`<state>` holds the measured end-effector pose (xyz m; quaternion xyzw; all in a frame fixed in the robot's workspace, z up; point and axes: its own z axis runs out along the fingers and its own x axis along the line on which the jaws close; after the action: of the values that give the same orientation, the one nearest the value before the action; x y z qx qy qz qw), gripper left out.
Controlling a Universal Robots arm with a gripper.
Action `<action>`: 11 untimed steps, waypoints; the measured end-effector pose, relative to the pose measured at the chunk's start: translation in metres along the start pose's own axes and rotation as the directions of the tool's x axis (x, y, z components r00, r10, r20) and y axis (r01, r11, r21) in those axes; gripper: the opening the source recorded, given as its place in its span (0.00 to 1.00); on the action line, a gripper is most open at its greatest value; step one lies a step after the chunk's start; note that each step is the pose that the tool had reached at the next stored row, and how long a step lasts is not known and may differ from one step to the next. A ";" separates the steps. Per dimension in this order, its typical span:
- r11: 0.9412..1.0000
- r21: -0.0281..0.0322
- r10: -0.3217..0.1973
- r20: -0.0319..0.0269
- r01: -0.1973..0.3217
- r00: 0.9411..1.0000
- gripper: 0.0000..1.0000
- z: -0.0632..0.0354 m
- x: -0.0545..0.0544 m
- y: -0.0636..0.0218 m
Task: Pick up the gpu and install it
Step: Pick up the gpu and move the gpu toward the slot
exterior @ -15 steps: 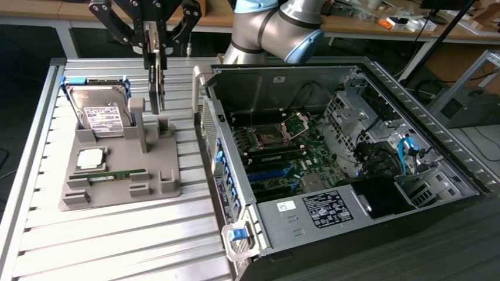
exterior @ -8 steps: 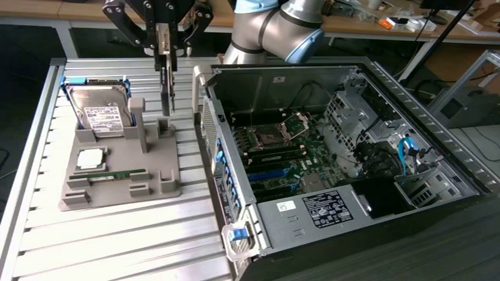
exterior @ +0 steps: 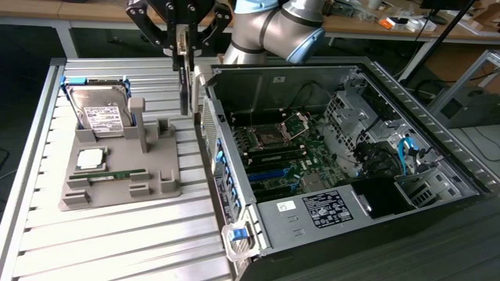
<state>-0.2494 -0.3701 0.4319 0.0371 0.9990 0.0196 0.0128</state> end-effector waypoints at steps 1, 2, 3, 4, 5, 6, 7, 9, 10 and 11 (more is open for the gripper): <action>1.000 0.000 0.000 0.000 0.000 1.000 0.27 0.0001 -0.003 0.0002; 1.000 0.000 0.000 0.000 0.000 1.000 0.27 0.0002 -0.006 0.0004; 1.000 0.000 0.000 0.000 0.000 1.000 0.27 0.0002 -0.009 0.0006; 1.000 0.000 0.000 0.000 0.000 1.000 0.27 0.0003 -0.012 0.0007; 1.000 0.000 0.000 0.000 0.000 1.000 0.27 0.0004 -0.015 0.0008; 1.000 0.000 0.000 0.000 0.000 1.000 0.27 0.0005 -0.018 0.0010; 1.000 0.001 0.000 0.000 0.000 1.000 0.27 0.0006 -0.021 0.0011; 1.000 0.001 0.000 0.000 0.000 1.000 0.27 0.0007 -0.027 0.0013; 1.000 0.002 0.000 0.000 0.000 1.000 0.27 0.0008 -0.030 0.0014; 1.000 0.002 0.000 0.000 0.000 1.000 0.27 0.0008 -0.033 0.0014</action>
<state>-0.2167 -0.3711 0.4320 0.0371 0.9991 0.0187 0.0126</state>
